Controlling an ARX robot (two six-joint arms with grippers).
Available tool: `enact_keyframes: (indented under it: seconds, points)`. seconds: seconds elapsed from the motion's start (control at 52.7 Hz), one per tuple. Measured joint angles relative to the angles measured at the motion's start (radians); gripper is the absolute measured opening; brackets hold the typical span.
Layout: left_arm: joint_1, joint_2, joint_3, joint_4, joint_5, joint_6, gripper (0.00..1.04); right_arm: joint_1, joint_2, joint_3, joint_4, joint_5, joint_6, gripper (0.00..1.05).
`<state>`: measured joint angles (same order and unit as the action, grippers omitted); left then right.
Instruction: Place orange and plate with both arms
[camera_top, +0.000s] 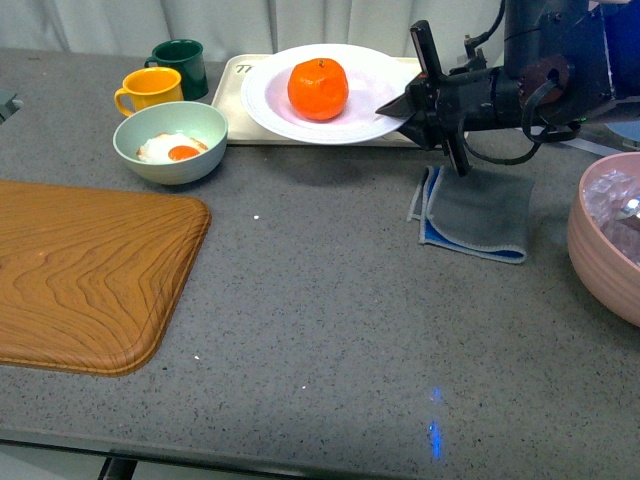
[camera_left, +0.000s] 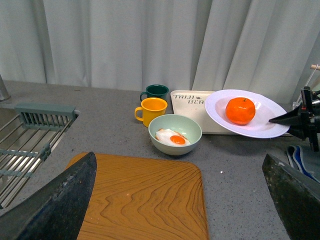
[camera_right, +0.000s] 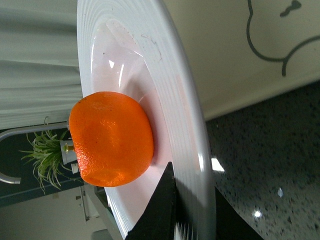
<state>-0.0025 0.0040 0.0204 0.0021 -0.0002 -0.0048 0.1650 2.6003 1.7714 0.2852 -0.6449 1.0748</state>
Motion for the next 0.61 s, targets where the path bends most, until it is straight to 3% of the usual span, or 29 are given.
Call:
enact_keyframes:
  seconds: [0.36,0.607]
  points:
    - [0.0,0.0,0.0,0.0,0.0,0.0,0.98,0.001,0.202,0.372,-0.178,0.023,0.0,0.04]
    - [0.0,0.0,0.0,0.0,0.0,0.0,0.98,0.002,0.379,0.716,-0.394,0.053,0.011,0.04]
